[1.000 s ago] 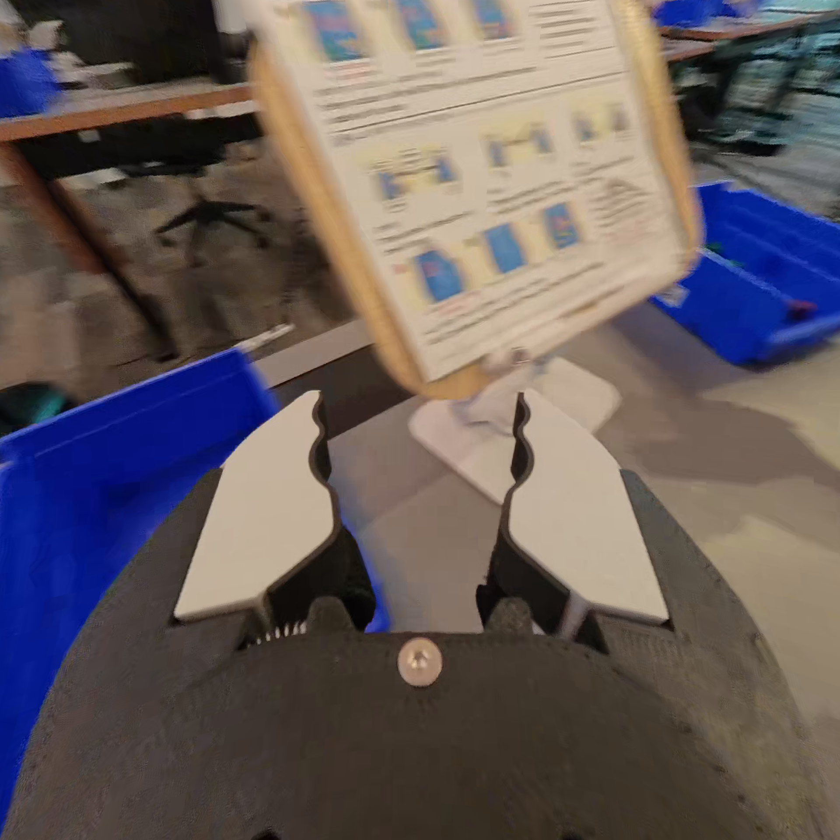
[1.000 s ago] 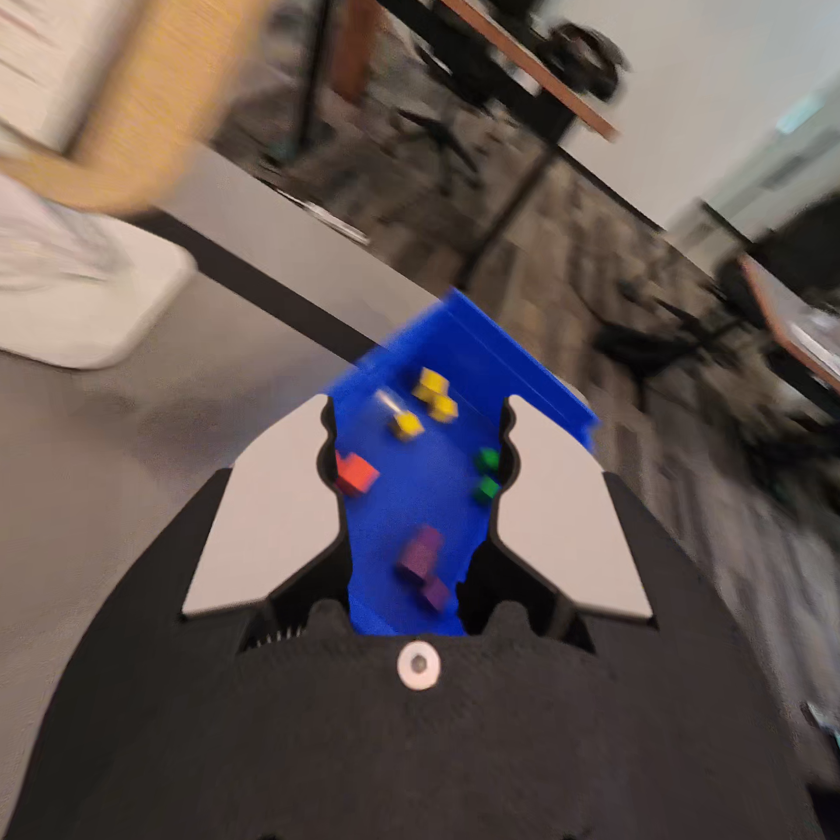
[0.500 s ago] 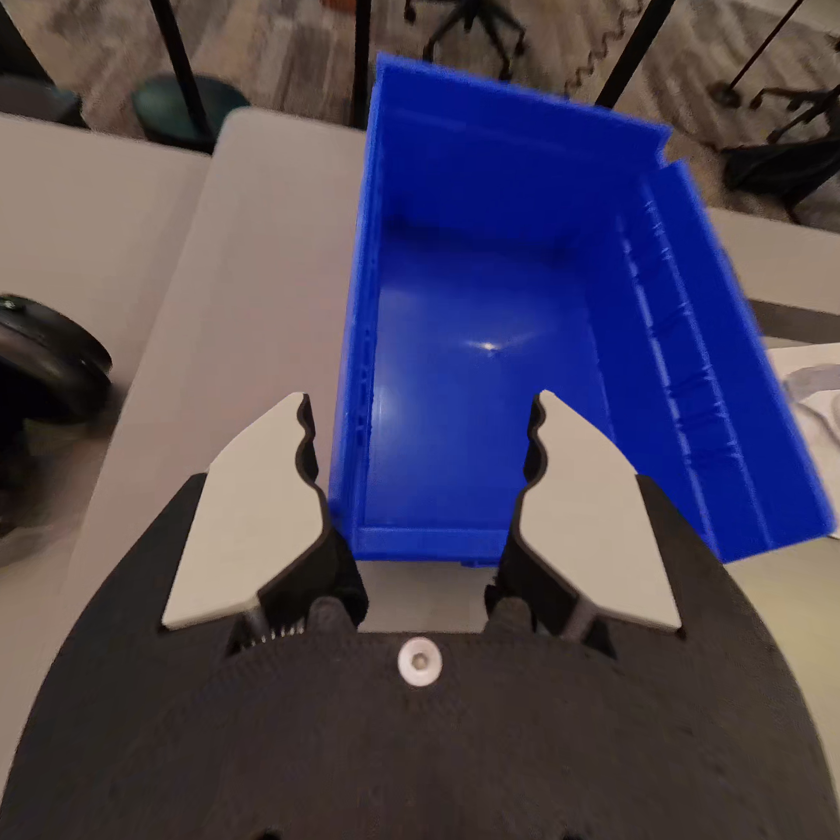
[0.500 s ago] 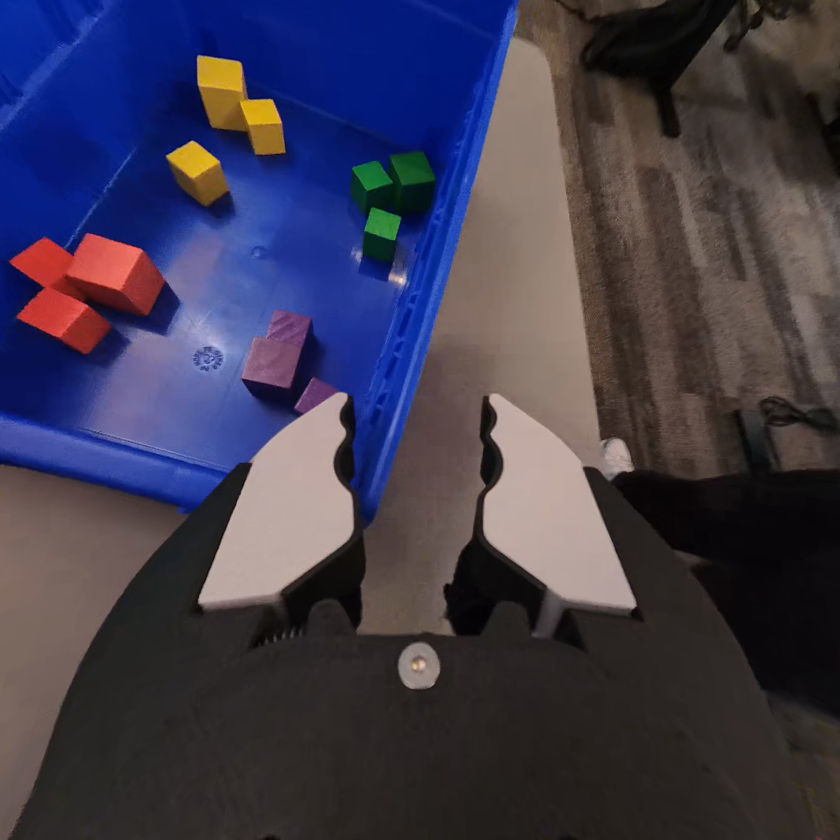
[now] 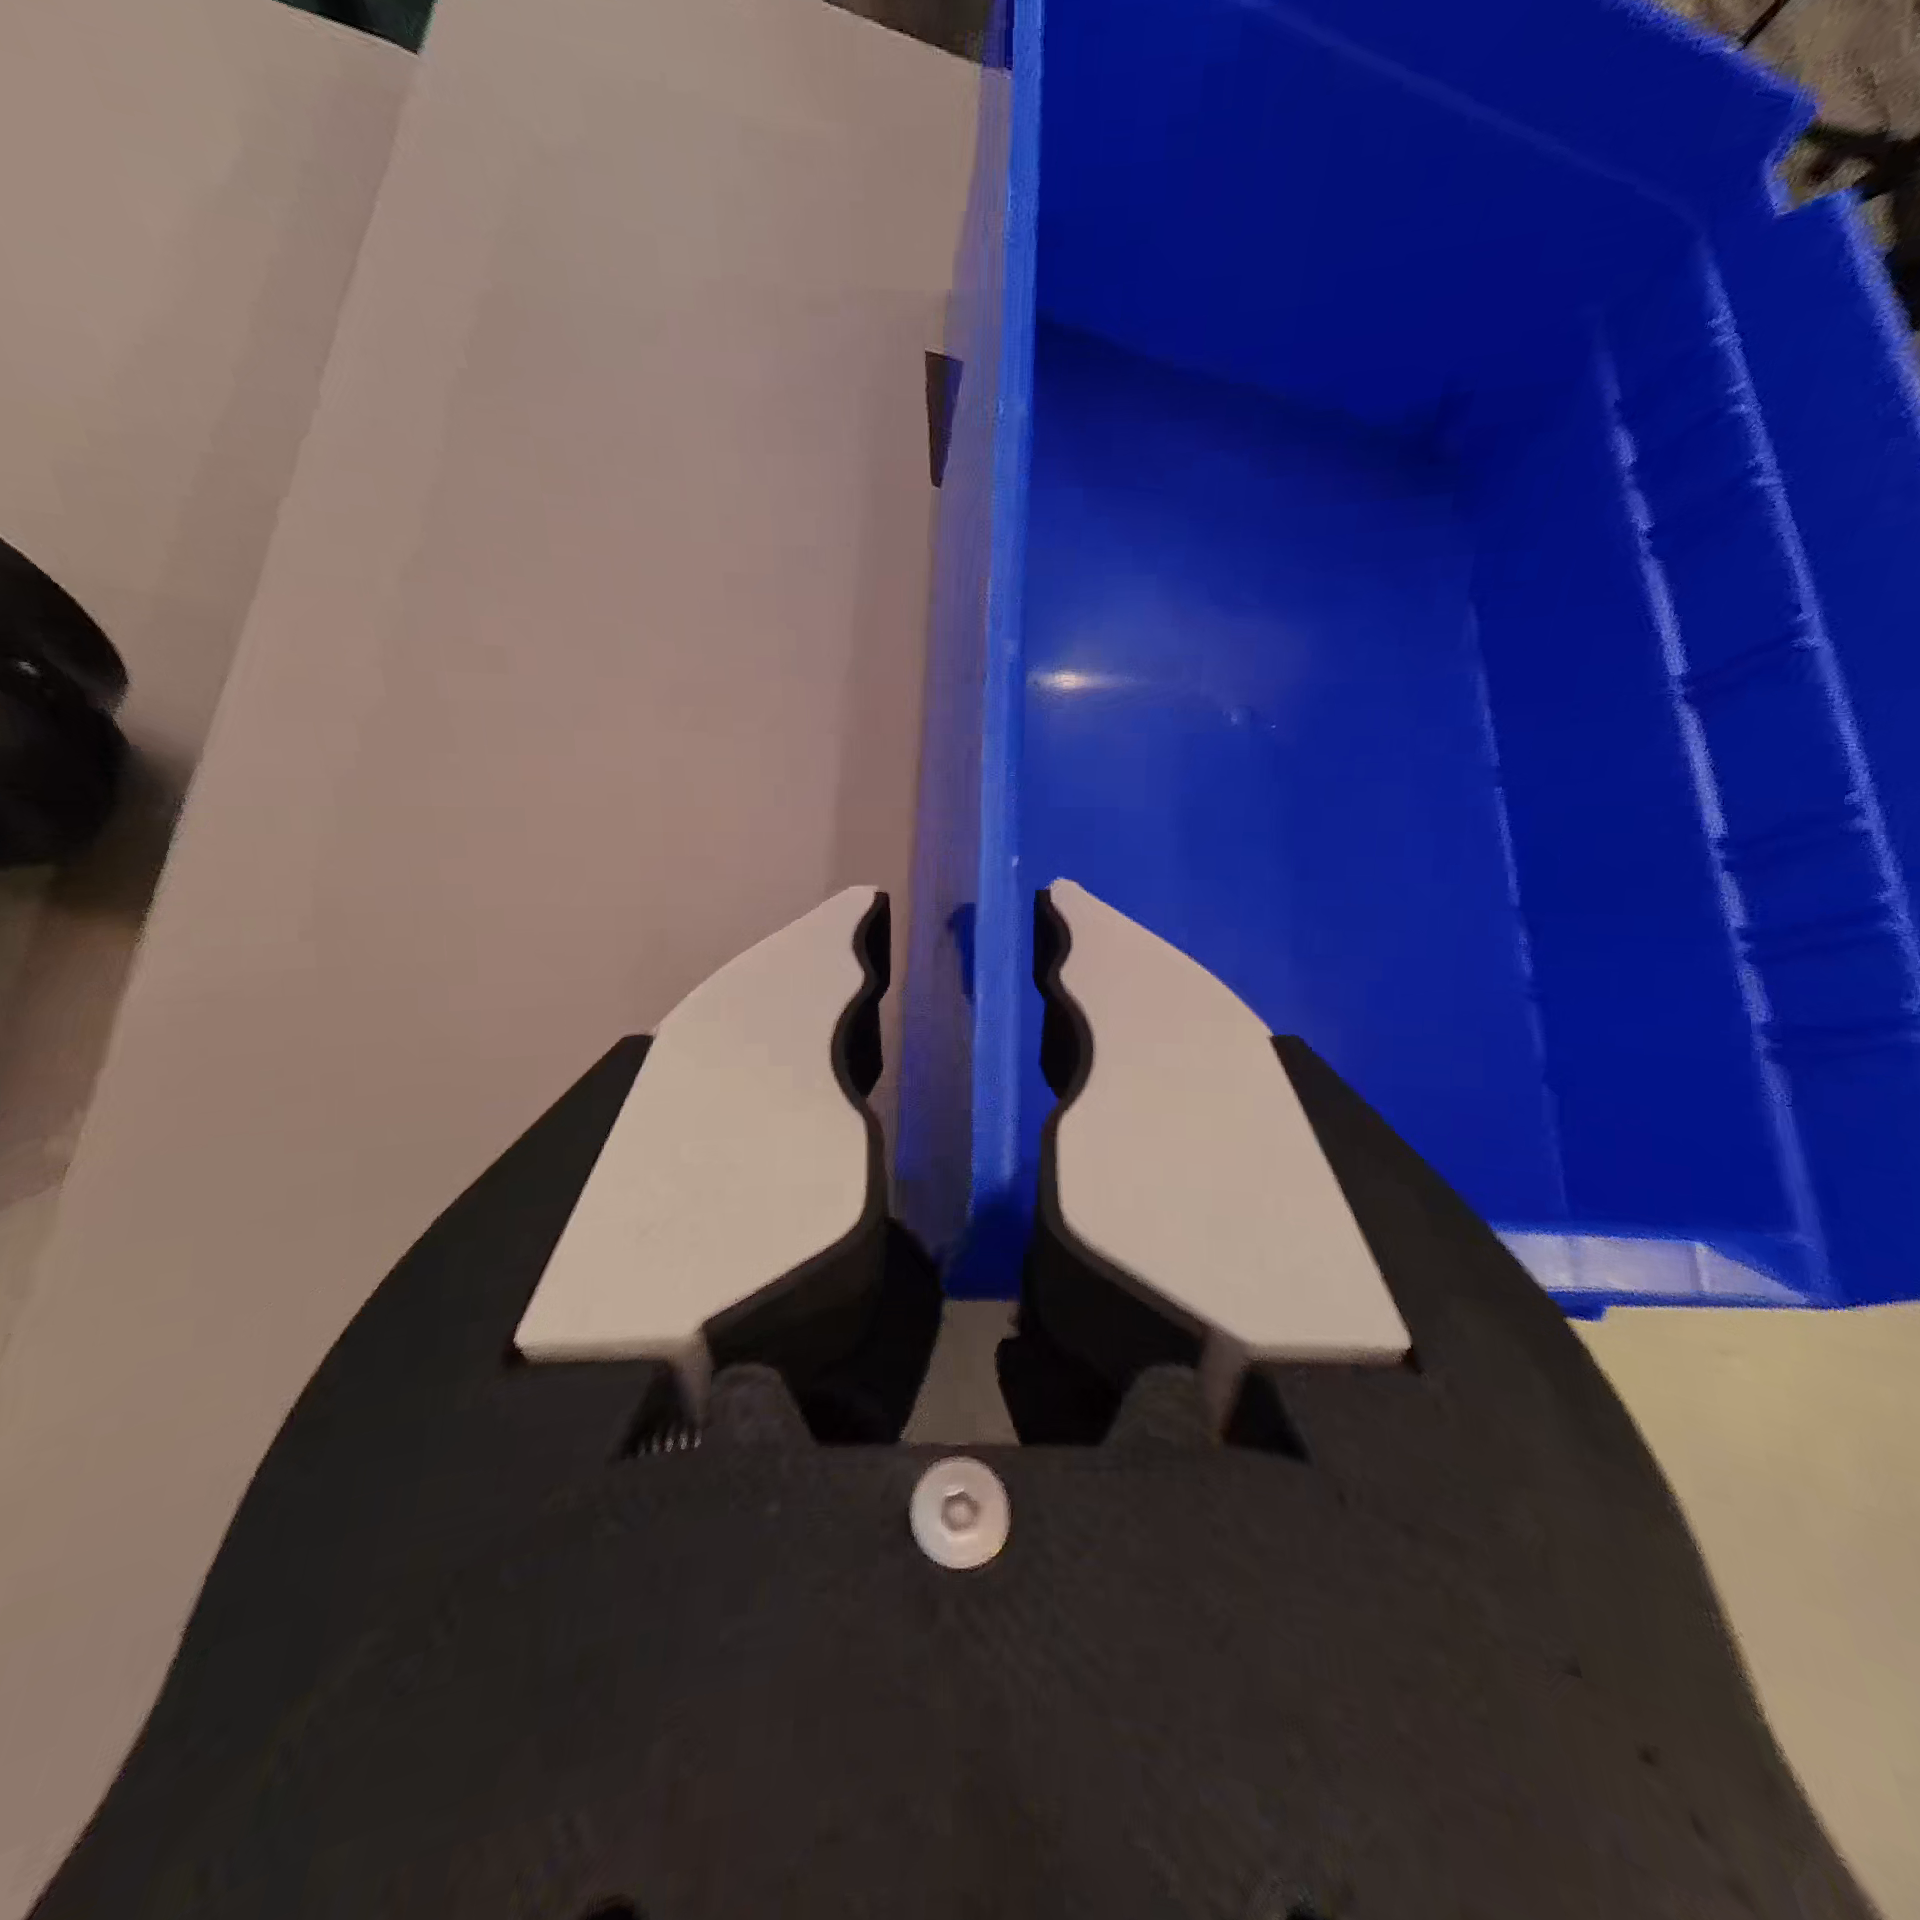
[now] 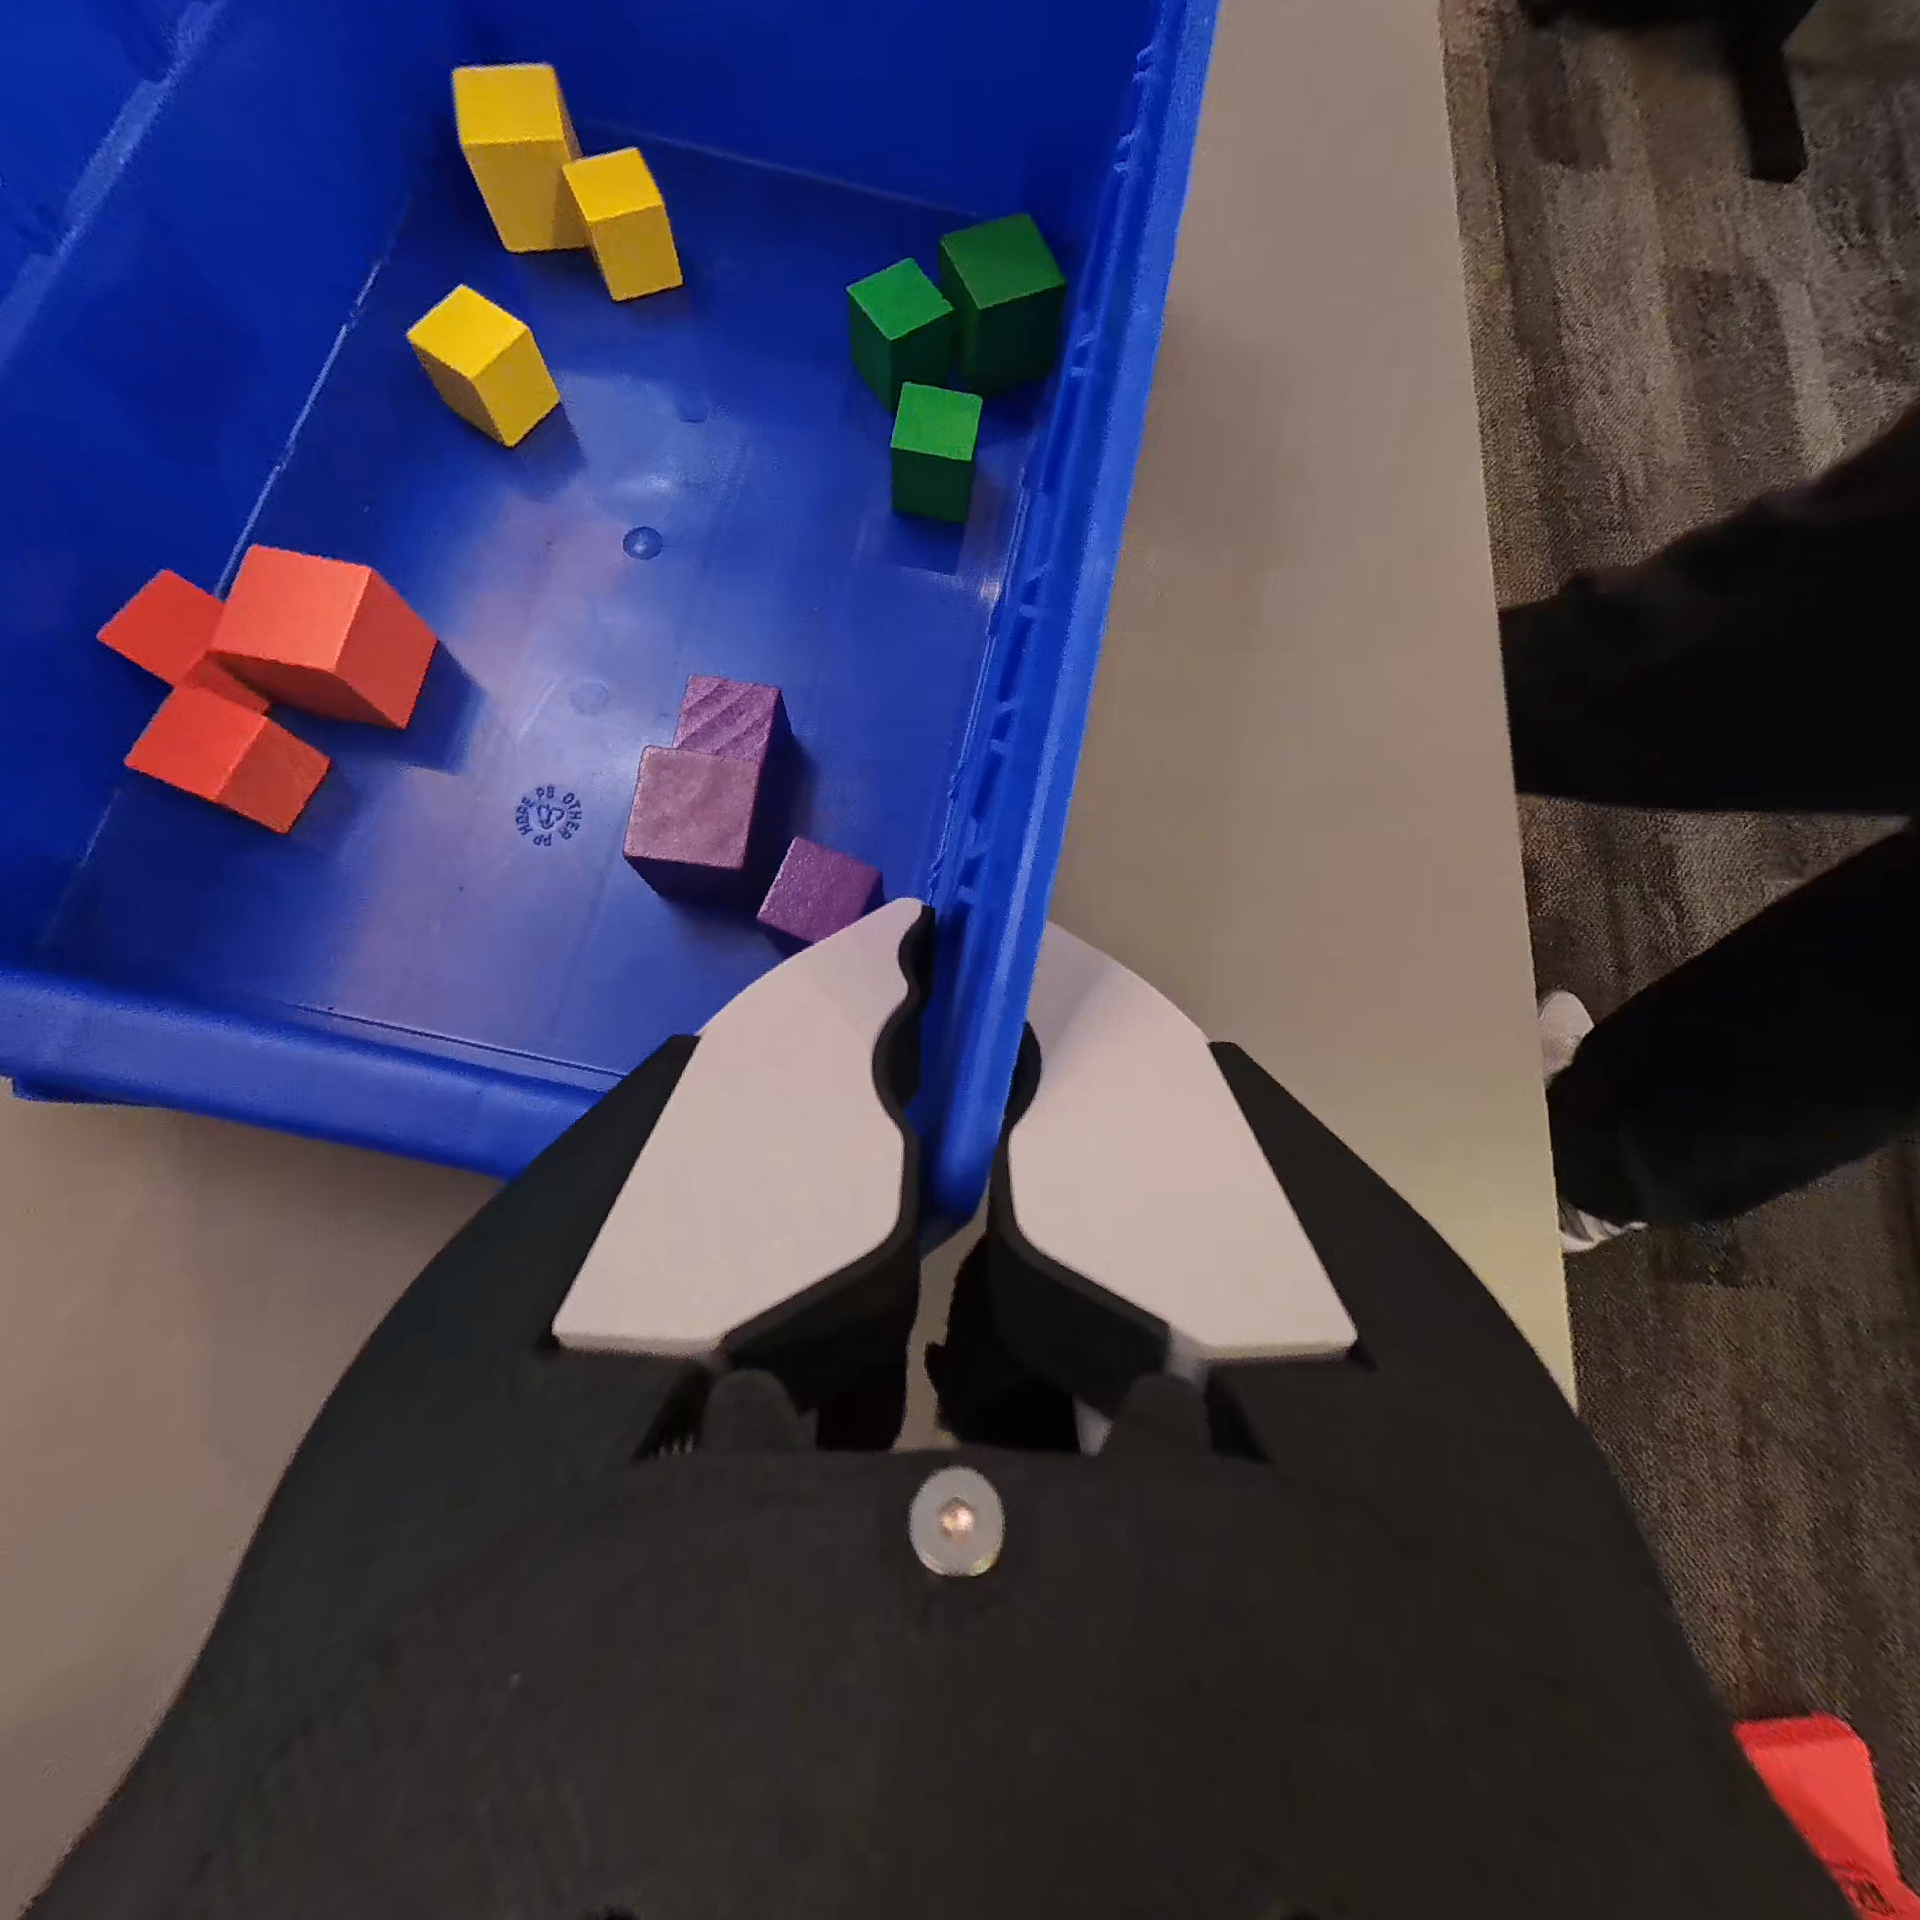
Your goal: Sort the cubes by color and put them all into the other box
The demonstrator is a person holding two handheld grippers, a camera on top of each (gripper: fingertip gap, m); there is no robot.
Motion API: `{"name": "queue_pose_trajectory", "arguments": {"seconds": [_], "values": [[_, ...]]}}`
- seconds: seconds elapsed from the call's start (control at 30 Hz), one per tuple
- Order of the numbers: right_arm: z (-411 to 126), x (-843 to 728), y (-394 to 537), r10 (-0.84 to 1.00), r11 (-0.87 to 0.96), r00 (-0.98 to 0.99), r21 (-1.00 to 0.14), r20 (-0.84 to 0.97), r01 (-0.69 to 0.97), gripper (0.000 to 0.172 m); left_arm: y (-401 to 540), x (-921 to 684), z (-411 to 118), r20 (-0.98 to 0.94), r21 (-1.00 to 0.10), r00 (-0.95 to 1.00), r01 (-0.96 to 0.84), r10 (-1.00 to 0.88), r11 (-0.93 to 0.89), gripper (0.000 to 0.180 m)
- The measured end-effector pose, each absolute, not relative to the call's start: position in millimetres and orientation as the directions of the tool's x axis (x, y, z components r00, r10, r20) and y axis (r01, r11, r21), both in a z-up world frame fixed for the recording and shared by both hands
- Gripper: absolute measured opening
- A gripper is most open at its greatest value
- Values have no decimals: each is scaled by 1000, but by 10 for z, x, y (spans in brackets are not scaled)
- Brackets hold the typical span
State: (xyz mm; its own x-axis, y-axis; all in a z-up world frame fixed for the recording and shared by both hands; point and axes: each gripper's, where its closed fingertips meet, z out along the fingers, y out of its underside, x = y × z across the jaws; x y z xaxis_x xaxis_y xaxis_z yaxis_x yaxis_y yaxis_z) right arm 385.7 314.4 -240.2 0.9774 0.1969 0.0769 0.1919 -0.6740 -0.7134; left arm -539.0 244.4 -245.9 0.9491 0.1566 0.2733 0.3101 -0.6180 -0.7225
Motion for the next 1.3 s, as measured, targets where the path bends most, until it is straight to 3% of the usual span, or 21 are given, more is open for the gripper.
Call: {"name": "queue_pose_trajectory", "arguments": {"seconds": [0.1, 0.2, 0.67, 1.3], "values": [[-2390, 3865, 3151, 211, -673, 973, -709, 90, 211, 7, 2448, -5362, -2448, 322, -719, 939, 327, 124, -613, 14], [-2373, 3877, 3141, 227, -679, 971, -702, 76, 214, 6, 2427, -5396, -2463, 255, -712, 958, 280, 134, -644, 7], [-2147, 3843, 2866, 420, -698, 905, -613, 66, 369, 6, 2206, -5291, -2419, 244, -689, 964, 247, 102, -681, 6], [-2035, 3163, 2336, 722, -569, 691, -558, 12, 604, 6, 1536, -4857, -2171, 318, -699, 948, 255, 28, -669, 6]]}}
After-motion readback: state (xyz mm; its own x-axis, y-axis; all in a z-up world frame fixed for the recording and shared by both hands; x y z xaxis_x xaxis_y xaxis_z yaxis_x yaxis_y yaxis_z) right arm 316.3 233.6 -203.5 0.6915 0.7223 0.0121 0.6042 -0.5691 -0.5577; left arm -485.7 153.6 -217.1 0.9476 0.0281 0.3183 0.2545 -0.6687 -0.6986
